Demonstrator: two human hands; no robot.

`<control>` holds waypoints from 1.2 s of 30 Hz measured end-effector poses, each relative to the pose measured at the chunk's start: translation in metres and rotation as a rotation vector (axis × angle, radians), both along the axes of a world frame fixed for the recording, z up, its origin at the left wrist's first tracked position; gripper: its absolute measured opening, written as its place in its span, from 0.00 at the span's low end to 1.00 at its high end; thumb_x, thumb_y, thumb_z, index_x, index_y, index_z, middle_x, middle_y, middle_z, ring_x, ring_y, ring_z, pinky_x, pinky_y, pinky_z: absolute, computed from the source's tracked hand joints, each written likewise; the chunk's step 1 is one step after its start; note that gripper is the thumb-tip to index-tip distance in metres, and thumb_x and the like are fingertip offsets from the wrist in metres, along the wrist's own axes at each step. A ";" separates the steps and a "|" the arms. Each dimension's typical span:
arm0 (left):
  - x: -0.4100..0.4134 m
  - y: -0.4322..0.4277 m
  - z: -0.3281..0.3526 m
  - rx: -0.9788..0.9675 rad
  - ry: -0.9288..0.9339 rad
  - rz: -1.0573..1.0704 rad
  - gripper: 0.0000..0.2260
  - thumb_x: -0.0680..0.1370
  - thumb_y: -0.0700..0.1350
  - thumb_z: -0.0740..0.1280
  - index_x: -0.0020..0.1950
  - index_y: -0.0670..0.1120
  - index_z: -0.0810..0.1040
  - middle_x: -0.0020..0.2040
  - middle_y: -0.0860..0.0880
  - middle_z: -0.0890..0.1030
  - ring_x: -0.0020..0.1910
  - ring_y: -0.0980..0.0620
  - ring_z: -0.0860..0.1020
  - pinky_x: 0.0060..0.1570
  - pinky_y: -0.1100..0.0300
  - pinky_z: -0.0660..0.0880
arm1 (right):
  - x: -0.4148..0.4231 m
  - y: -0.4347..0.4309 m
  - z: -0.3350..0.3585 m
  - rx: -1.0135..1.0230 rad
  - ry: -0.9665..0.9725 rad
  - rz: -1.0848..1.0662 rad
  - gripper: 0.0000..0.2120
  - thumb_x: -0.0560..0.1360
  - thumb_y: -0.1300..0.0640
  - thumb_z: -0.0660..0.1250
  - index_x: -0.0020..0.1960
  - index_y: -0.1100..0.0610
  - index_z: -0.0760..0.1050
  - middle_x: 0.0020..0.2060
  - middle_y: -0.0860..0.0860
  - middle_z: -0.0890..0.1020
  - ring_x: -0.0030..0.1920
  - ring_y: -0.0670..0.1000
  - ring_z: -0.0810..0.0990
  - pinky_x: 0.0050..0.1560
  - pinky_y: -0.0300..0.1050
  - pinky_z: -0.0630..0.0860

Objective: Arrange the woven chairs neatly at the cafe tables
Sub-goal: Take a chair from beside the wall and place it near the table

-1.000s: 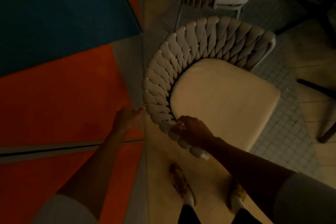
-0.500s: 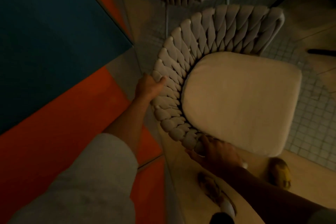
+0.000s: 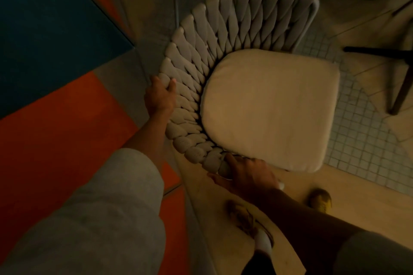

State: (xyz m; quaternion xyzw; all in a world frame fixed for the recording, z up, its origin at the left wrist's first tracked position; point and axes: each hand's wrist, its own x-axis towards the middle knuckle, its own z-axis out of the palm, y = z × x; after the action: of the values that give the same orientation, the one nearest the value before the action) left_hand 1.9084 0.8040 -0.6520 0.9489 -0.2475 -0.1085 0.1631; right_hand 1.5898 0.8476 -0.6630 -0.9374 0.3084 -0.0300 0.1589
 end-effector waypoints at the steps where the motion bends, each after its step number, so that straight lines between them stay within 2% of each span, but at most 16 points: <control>1: 0.000 0.000 0.001 0.004 -0.008 -0.004 0.24 0.81 0.59 0.63 0.66 0.40 0.71 0.60 0.37 0.80 0.58 0.37 0.79 0.45 0.52 0.71 | -0.001 -0.002 0.002 -0.021 -0.011 0.020 0.31 0.74 0.24 0.56 0.51 0.50 0.78 0.33 0.47 0.82 0.29 0.53 0.80 0.26 0.44 0.71; 5: -0.004 0.002 0.002 0.028 -0.005 0.005 0.25 0.81 0.59 0.63 0.65 0.40 0.71 0.61 0.35 0.79 0.59 0.36 0.79 0.47 0.48 0.75 | -0.006 -0.008 0.003 -0.030 -0.020 0.079 0.24 0.73 0.27 0.61 0.49 0.48 0.76 0.33 0.46 0.81 0.29 0.52 0.80 0.27 0.43 0.68; 10: -0.017 0.009 0.006 0.040 0.006 0.045 0.24 0.81 0.58 0.64 0.65 0.39 0.71 0.61 0.34 0.78 0.59 0.34 0.78 0.48 0.44 0.76 | -0.019 -0.010 0.000 0.009 -0.039 0.127 0.23 0.75 0.31 0.61 0.53 0.49 0.77 0.39 0.46 0.84 0.33 0.53 0.83 0.29 0.45 0.73; 15: -0.043 0.019 0.008 0.017 0.032 0.096 0.24 0.81 0.57 0.65 0.65 0.39 0.70 0.61 0.33 0.78 0.57 0.33 0.79 0.48 0.42 0.78 | -0.047 -0.023 0.004 0.000 0.022 0.233 0.21 0.73 0.34 0.61 0.53 0.49 0.75 0.36 0.47 0.83 0.30 0.55 0.80 0.27 0.44 0.70; 20: -0.076 0.020 0.009 0.017 0.058 0.169 0.25 0.82 0.57 0.64 0.66 0.38 0.69 0.61 0.31 0.78 0.57 0.31 0.79 0.51 0.40 0.77 | -0.079 -0.049 0.005 0.046 0.096 0.315 0.19 0.74 0.35 0.61 0.54 0.48 0.73 0.43 0.47 0.83 0.36 0.56 0.82 0.31 0.47 0.74; 27: -0.122 0.022 0.010 -0.004 0.085 0.258 0.23 0.82 0.56 0.64 0.66 0.38 0.68 0.61 0.31 0.77 0.56 0.30 0.79 0.48 0.41 0.77 | -0.119 -0.087 0.012 0.070 0.177 0.418 0.23 0.74 0.35 0.58 0.62 0.48 0.72 0.47 0.49 0.85 0.40 0.57 0.83 0.37 0.48 0.77; 33: -0.154 0.021 0.012 -0.019 0.100 0.349 0.23 0.82 0.54 0.64 0.66 0.36 0.68 0.61 0.31 0.78 0.57 0.31 0.79 0.50 0.41 0.76 | -0.140 -0.119 0.026 0.122 0.238 0.487 0.22 0.74 0.36 0.63 0.63 0.45 0.73 0.50 0.48 0.85 0.44 0.56 0.84 0.41 0.49 0.79; 36: -0.170 0.016 0.012 -0.031 0.109 0.389 0.23 0.83 0.54 0.63 0.67 0.36 0.68 0.61 0.31 0.78 0.58 0.31 0.78 0.51 0.41 0.76 | -0.153 -0.140 0.031 0.097 0.224 0.514 0.24 0.72 0.36 0.66 0.64 0.45 0.74 0.47 0.47 0.85 0.42 0.54 0.84 0.39 0.47 0.77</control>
State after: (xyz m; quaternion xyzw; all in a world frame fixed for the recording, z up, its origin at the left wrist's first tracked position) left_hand 1.7384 0.8201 -0.6401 0.9689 -0.0519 -0.1224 0.2086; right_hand 1.4372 0.7079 -0.6323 -0.9736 0.0775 0.1300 0.1708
